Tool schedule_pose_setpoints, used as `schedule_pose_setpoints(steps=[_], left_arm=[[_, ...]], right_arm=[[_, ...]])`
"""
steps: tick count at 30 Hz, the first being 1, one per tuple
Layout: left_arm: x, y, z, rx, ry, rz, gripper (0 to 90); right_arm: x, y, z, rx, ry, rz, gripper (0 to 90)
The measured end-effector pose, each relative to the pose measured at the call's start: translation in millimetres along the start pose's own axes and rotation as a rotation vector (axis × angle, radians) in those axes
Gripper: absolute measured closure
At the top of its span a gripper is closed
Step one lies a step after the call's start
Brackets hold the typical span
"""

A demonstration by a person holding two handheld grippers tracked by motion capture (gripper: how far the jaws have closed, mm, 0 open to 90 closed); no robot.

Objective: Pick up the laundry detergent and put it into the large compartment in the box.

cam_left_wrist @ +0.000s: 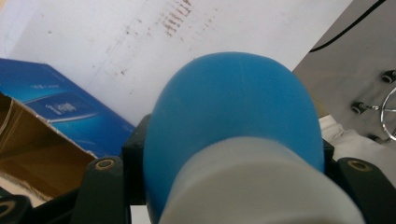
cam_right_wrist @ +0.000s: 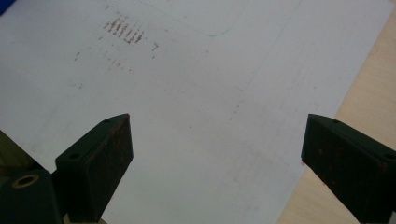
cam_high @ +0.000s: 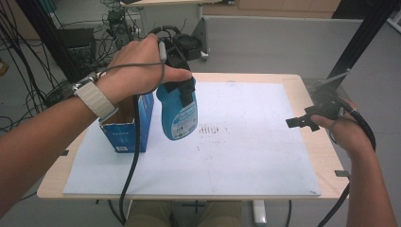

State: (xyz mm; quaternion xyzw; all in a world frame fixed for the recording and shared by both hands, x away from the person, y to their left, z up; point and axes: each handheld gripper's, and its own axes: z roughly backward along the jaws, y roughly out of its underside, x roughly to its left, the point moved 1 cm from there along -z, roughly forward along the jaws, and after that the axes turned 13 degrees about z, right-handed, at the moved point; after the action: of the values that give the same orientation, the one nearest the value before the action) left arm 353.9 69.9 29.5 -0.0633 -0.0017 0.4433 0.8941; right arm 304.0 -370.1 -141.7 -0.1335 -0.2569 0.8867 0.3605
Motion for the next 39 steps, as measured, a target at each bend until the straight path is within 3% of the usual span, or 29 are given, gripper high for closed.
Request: schedule_pose_setpoints(steps=[6,15,17,23,34,39], left_arm=[[5.7,-2.3,10.4,0.002,-0.014,0.062,39.4],[24.7,-9.7,24.9,0.022,0.010,0.165,39.4],[30.3,-8.4,31.5,0.009,0.010,0.207,39.4],[39.6,-6.6,43.0,-0.004,0.006,0.272,39.4],[63.2,-2.9,60.1,0.000,0.011,0.361,39.4],[73.8,1.9,65.1,-0.020,0.011,0.423,39.4]], right_arm=[[-0.1,-5.2,-1.4,0.002,-0.001,0.008,8.9],[0.7,-7.4,-0.6,-0.005,0.000,0.019,8.9],[1.0,-6.6,1.4,-0.008,0.003,0.019,8.9],[0.8,-5.4,4.1,-0.011,0.007,0.018,8.9],[0.9,-4.2,5.1,-0.022,0.005,0.027,8.9],[0.5,-2.9,6.3,-0.025,0.007,0.025,8.9]])
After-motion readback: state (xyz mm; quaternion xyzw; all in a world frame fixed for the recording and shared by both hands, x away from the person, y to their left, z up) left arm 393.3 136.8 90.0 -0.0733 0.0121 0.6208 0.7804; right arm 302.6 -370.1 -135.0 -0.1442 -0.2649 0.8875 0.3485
